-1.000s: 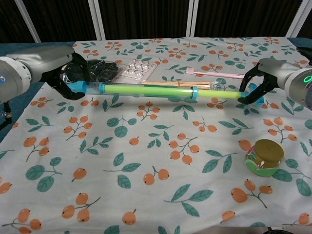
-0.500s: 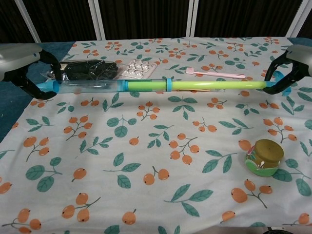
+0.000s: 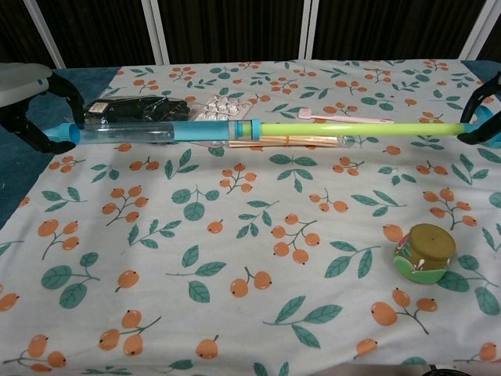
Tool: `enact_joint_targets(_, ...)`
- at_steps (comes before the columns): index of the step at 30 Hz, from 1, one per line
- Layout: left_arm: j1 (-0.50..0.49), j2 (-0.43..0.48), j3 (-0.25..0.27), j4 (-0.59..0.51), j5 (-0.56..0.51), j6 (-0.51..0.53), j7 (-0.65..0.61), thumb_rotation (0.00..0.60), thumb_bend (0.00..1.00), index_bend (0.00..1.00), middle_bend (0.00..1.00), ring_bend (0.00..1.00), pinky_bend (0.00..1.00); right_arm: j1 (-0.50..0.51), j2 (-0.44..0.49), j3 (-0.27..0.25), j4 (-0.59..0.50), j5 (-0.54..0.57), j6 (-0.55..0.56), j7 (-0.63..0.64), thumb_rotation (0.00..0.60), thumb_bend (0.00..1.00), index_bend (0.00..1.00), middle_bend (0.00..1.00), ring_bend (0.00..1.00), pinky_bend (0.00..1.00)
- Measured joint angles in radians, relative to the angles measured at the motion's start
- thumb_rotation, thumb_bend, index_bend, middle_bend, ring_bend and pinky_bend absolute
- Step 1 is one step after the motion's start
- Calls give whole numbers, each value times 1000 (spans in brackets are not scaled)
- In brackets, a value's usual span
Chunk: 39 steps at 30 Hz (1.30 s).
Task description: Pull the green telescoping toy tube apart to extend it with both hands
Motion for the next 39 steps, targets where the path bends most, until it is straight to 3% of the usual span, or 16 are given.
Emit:
enact_joint_targets(8, -1, 9, -1, -8, -3, -9, 6, 600, 363, 532, 174, 20, 130, -10, 22, 1, -2, 8, 0, -1, 600, 505, 643, 149, 44, 188)
enact_joint_targets(11, -4, 4, -1, -9, -7, -13, 13, 600, 309, 457, 123, 13, 103, -13, 29, -1, -7, 8, -3, -2, 600, 451, 628, 131, 43, 187)
enact_joint_targets(12, -5, 2, -1, -11, -9, -15, 15, 600, 278, 417, 100, 9, 90, -13, 30, -1, -8, 7, -4, -2, 600, 392, 572, 105, 35, 183)
enact_joint_targets(16, -10, 3, 1, -20, -16, -28, 26, 600, 136, 206, 0, 0, 23, -14, 39, -5, -16, 13, -13, -9, 600, 190, 174, 2, 0, 166)
enact_joint_targets(19, -11, 12, 2, -29, -15, -37, 21, 600, 119, 88, 0, 0, 13, -13, 51, -9, -26, 33, -23, -27, 600, 141, 69, 0, 0, 164)
enact_joint_targets(25, 4, 39, 6, -56, 14, -34, -17, 600, 119, 71, 0, 0, 13, -19, 71, -14, -47, 18, -22, -20, 600, 129, 57, 0, 0, 165)
enact_joint_targets(30, 45, 81, 22, -89, 95, -6, -88, 600, 119, 71, 0, 0, 13, -47, 105, -41, -86, -60, -11, 9, 600, 119, 57, 0, 0, 165)
enact_joint_targets(39, 218, 204, 124, -97, 397, 157, -323, 600, 98, 44, 0, 0, 1, -189, 243, -162, -190, -396, 73, 148, 600, 13, 4, 0, 0, 164)
